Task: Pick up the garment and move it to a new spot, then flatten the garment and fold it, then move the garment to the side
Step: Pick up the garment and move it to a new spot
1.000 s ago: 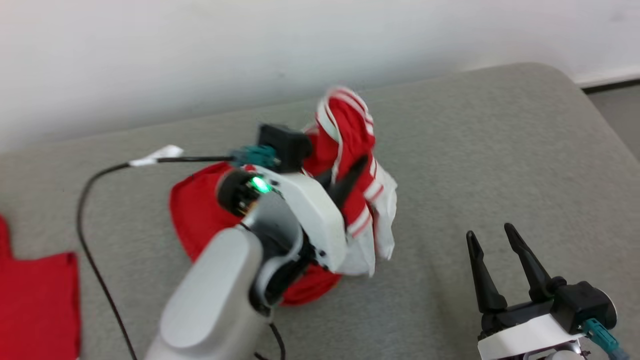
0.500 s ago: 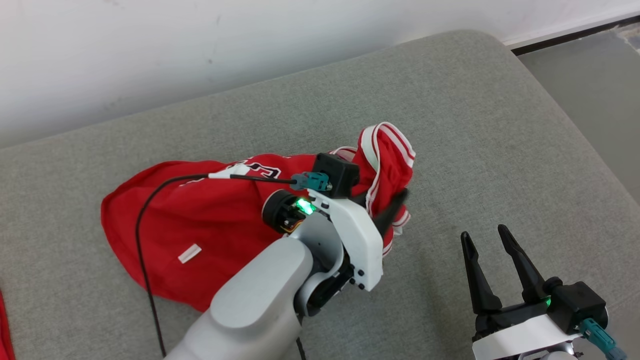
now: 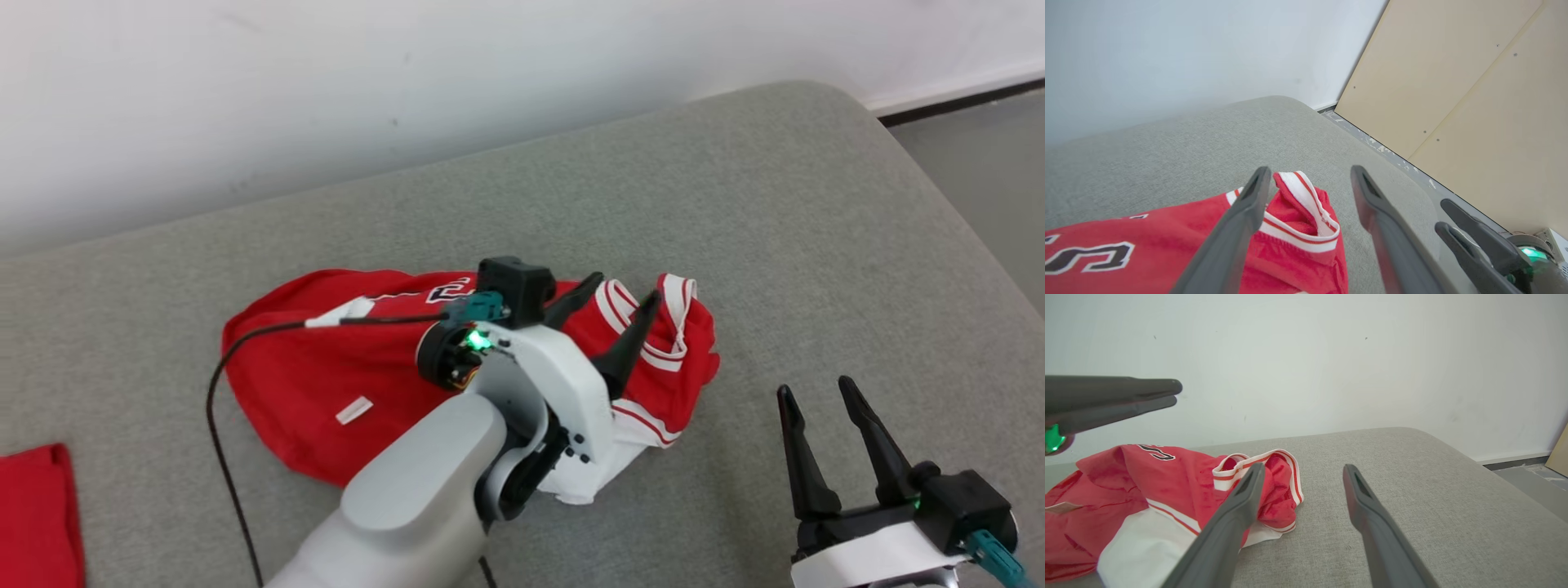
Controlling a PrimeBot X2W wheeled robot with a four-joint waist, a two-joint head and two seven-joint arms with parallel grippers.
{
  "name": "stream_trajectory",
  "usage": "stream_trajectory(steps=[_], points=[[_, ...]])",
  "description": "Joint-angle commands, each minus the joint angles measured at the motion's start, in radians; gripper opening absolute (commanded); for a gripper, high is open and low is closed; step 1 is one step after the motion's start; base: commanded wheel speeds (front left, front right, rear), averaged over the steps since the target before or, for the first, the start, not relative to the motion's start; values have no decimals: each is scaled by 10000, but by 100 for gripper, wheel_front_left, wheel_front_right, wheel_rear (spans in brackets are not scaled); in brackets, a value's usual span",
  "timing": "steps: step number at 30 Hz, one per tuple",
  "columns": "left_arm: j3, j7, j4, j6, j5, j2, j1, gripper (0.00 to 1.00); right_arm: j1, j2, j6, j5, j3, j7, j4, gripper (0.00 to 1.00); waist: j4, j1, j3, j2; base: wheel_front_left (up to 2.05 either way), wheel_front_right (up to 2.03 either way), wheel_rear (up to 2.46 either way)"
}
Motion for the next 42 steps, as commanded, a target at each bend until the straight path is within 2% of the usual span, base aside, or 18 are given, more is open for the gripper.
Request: stream_trajectory(steps=[1, 9, 10, 17, 23, 27, 33, 36, 42], points=[[99, -278, -70, 122, 126, 225, 303, 100, 173, -21, -25, -163, -145, 9, -10, 100, 263, 0, -216, -1, 0, 0, 0], [669, -1665, -1067, 1138, 492, 1369, 1649, 100, 826, -191, -25, -540, -928, 9, -227, 100, 1244, 0, -684, -1, 0, 0, 0], [669, -1665, -1067, 1138, 492, 1369, 1649, 100, 826, -191, -25, -540, -928, 9, -227, 100, 1244, 0, -684, -1, 0, 0, 0], [1219, -2246, -1680, 1982, 619, 2172, 3031, 100, 1114, -374, -25, -711, -1202, 9, -279, 100, 1856, 0, -959, -1, 0, 0, 0], [1729, -2415, -1983, 2456, 1046, 2745, 4316, 100, 1312, -405, -25, -773, -1173, 9, -204, 100, 2118, 0, -1165, -1, 0, 0, 0], [2319, -2405, -2456, 2669, 1602, 2846, 5259, 100, 1447, -442, -25, -796, -1186, 9, -118, 100, 2243, 0, -1342, -1, 0, 0, 0], [3481, -2404, -3228, 2736, 2756, 2516, 6762, 100, 1626, -430, -25, -794, -1228, 9, -10, 100, 2400, 0, -1512, -1, 0, 0, 0], [4170, -2405, -3476, 2603, 3358, 2236, 7439, 100, 1724, -411, -25, -807, -1265, 9, 60, 100, 2487, 0, -1595, -1, 0, 0, 0], [5334, -2405, -3604, 2029, 4273, 1578, 8486, 100, 1849, -466, -25, -849, -1231, 9, 268, 100, 2601, 0, -1754, -1, 0, 0, 0]])
